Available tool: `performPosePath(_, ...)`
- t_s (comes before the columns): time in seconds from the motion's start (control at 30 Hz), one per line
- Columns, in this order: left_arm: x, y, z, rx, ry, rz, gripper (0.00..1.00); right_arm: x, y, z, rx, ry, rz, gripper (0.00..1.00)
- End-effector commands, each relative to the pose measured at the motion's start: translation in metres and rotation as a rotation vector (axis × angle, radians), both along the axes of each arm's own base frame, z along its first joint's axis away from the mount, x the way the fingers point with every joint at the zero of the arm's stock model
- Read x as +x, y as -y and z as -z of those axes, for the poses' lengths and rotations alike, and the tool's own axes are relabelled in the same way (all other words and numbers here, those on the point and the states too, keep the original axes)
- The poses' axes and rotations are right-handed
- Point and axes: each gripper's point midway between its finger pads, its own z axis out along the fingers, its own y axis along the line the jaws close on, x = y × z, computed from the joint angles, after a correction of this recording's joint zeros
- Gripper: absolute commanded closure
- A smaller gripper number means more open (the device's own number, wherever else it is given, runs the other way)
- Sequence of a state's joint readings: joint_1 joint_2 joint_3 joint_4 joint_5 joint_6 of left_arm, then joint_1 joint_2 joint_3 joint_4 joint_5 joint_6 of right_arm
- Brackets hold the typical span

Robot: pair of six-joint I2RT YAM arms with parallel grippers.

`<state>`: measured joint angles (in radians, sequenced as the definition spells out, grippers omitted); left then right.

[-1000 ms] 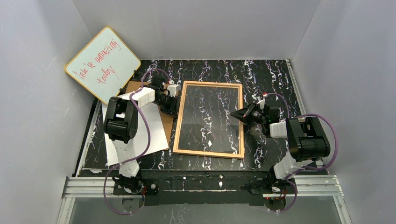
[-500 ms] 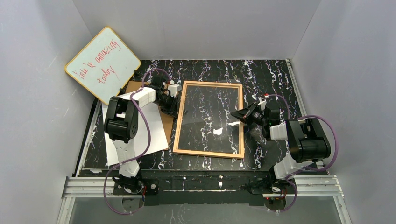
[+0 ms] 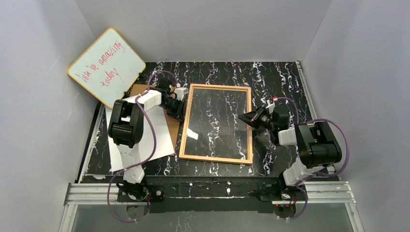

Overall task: Put the photo into the frame
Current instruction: Place the photo frame item in the photo frame.

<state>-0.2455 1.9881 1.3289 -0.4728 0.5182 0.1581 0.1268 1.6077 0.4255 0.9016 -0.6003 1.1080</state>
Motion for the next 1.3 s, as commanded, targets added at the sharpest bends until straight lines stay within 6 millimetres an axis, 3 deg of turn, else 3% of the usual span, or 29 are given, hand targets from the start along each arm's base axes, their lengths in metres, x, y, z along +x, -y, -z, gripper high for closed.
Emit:
performPosePath(0.0,-0.018,-0.002,0.018,0.041,-0.072,0.034,0.91,0.01,-0.002,-0.012,-0.004,0.079,0.014,0.99)
performPosePath(0.23,-0.017,-0.004,0.018,0.051,-0.065,0.04,0.92,0.01,-0.003,-0.012,-0.05,0.101,-0.003,0.99)
performPosePath(0.4,-0.017,-0.004,0.018,0.052,-0.067,0.042,0.92,0.015,-0.001,-0.006,-0.144,0.083,-0.025,0.69)
performPosePath(0.67,-0.017,-0.006,0.018,0.06,-0.065,0.047,0.92,0.023,0.012,0.007,-0.35,0.051,-0.003,0.31)
performPosePath(0.87,-0.017,-0.006,0.018,0.062,-0.065,0.05,0.92,0.023,0.021,0.01,-0.483,0.027,0.016,0.1)
performPosePath(1.27,-0.018,-0.007,0.017,0.063,-0.064,0.056,0.92,0.028,0.023,0.017,-0.678,-0.021,0.022,0.04)
